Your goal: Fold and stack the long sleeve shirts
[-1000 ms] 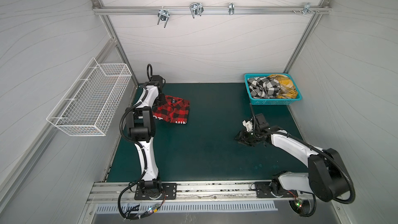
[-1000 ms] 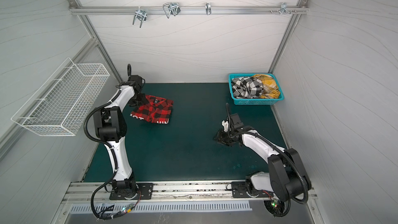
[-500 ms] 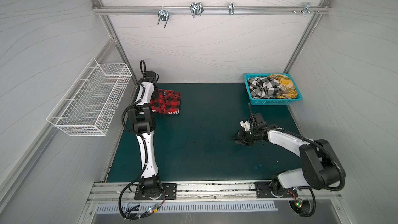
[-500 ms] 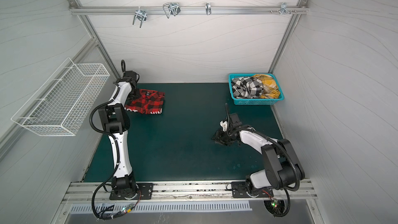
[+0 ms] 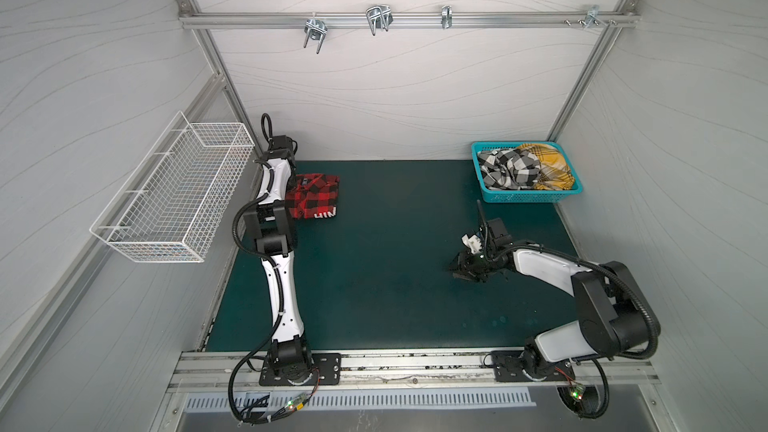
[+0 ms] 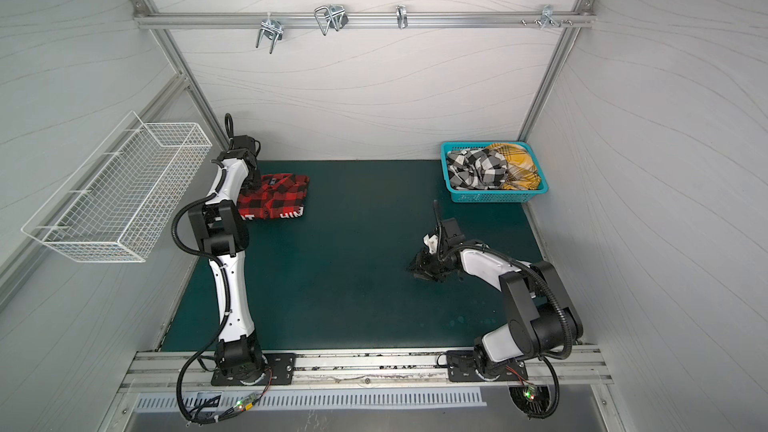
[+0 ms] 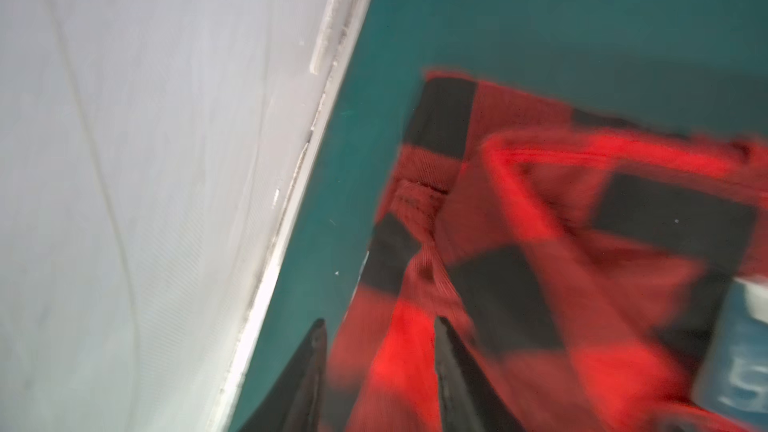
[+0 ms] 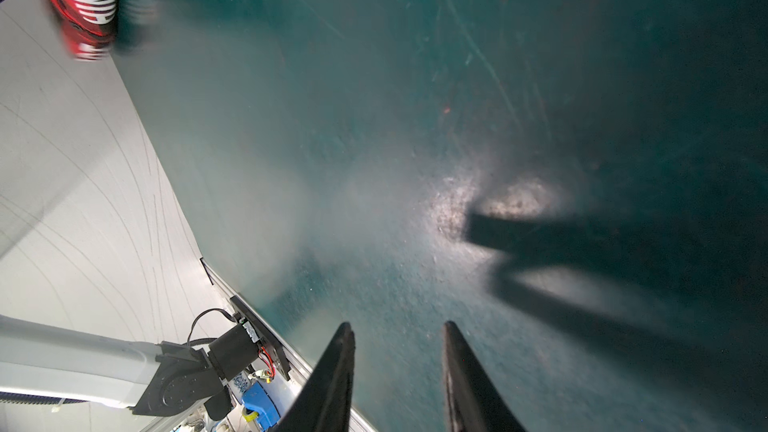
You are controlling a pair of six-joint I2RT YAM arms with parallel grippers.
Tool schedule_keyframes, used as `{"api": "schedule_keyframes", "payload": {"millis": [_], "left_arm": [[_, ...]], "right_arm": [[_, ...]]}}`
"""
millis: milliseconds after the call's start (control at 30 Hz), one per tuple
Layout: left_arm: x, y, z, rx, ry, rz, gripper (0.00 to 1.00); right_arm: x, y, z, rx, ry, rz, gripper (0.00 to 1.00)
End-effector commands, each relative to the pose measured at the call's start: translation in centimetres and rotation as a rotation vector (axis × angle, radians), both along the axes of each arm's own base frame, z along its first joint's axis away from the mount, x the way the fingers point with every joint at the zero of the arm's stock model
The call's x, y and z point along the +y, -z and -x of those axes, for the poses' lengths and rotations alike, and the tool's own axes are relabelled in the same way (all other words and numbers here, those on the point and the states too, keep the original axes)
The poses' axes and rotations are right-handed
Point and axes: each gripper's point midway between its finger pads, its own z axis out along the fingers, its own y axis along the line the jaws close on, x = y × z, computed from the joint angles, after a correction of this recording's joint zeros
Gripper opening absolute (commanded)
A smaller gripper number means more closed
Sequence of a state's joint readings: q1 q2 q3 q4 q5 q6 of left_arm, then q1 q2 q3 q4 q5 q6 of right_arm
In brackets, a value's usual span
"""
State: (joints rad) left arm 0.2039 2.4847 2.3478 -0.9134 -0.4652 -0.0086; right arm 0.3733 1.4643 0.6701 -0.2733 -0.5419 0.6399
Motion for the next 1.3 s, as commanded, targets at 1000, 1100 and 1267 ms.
{"api": "schedule_keyframes", "payload": {"millis": [1000, 1100, 1267], "left_arm": [[-21.6, 4.7, 2.8, 0.081, 0.106, 0.379, 0.30], [-20.9, 5.7, 3.4, 0.102, 0.089, 0.389, 0.29], [-20.0, 6.1, 3.9, 0.111, 0.075, 0.384, 0.28]], "right_arm": [[-1.1, -1.1, 0.6, -0.059, 0.044, 0.053, 0.39], [-1.1, -1.0, 0.5, -0.059, 0.045, 0.058, 0.39], [-1.2, -0.9, 0.4, -0.056, 0.048, 0.064, 0.39]]}}
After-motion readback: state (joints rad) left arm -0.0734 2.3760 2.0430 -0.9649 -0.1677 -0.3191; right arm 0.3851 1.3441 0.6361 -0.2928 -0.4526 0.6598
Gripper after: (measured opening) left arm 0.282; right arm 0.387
